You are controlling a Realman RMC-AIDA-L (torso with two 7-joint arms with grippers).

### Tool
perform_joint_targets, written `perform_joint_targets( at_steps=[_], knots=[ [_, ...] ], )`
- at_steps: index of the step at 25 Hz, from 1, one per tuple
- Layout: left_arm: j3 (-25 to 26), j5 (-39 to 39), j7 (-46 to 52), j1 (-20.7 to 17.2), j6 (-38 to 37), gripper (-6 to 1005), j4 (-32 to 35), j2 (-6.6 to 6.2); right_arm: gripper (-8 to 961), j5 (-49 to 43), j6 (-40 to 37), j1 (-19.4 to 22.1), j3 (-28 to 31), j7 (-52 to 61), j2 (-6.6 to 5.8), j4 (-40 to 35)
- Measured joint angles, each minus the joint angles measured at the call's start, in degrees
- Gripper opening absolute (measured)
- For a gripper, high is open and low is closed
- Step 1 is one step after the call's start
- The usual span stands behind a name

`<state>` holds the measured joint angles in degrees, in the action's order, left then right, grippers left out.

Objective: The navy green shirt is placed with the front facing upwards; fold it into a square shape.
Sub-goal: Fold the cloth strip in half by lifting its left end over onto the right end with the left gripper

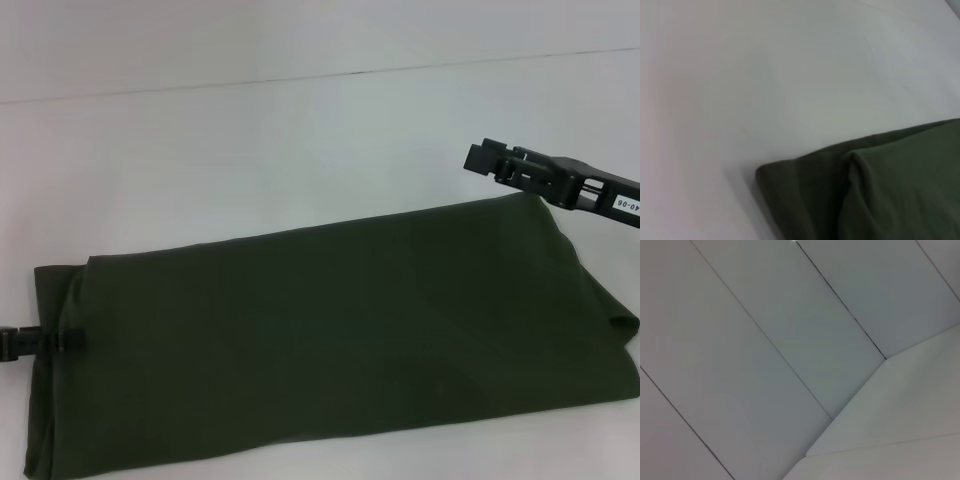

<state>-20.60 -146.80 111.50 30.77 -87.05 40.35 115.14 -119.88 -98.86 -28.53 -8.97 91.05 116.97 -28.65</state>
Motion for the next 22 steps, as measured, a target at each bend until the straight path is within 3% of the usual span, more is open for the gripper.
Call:
perform_joint_targets(
  at_steps=[22],
  knots=[
    [-0.5,0.0,-0.5,0.3,-1.0,875,-0.2,0.26,778,0.0,0.0,0.0,0.0,0.0,0.0,0.1]
  ],
)
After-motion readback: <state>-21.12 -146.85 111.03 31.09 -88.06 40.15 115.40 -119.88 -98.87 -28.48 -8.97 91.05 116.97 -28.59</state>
